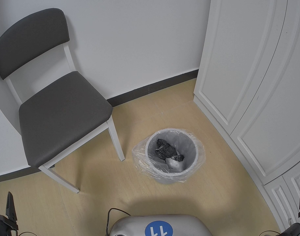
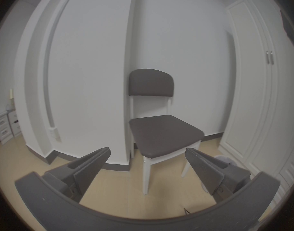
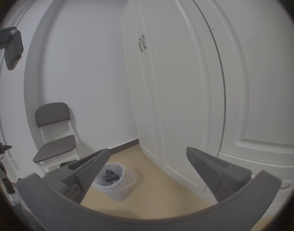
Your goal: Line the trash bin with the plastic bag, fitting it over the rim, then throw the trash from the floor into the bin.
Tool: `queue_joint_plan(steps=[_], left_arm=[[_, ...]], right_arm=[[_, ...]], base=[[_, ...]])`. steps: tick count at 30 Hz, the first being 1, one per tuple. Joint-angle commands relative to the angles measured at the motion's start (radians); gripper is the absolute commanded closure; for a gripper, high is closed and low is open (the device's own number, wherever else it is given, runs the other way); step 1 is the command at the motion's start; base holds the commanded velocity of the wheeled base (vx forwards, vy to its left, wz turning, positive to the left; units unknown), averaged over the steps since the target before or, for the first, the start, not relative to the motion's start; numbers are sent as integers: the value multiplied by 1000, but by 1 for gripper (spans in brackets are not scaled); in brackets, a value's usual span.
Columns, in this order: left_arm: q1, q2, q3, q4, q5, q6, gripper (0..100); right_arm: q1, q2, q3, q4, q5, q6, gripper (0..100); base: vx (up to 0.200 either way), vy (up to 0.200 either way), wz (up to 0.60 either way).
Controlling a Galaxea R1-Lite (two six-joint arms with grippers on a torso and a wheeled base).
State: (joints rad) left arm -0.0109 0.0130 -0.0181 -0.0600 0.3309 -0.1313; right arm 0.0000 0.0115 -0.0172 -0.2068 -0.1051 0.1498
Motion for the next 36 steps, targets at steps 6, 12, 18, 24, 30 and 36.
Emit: queue_joint_plan(steps=[6, 12, 18, 24, 30, 36], left_arm=[[2, -13, 13, 29, -190, 12, 0], [2, -13, 4, 54, -220, 19, 0], [2, -13, 4, 57, -262, 56, 0], [0, -13, 17, 63, -323, 133, 0], [0, -13, 17, 60, -323, 134, 0], [0, -13, 17, 60, -323, 136, 0]], right_arm=[[-2, -11, 17, 81, -8, -61, 0], [-2, -11, 17, 135, -8, -82, 0], [-2, -11, 16, 135, -8, -82, 0], [-2, -11, 16, 135, 2, -78, 0], [-2, -11, 16, 136, 24, -64, 0], [-2, -11, 17, 135, 31, -85, 0]], base=[[0, 0, 0], [0, 0, 0], [0, 0, 0], [0, 0, 0], [0, 0, 0], [0, 0, 0]])
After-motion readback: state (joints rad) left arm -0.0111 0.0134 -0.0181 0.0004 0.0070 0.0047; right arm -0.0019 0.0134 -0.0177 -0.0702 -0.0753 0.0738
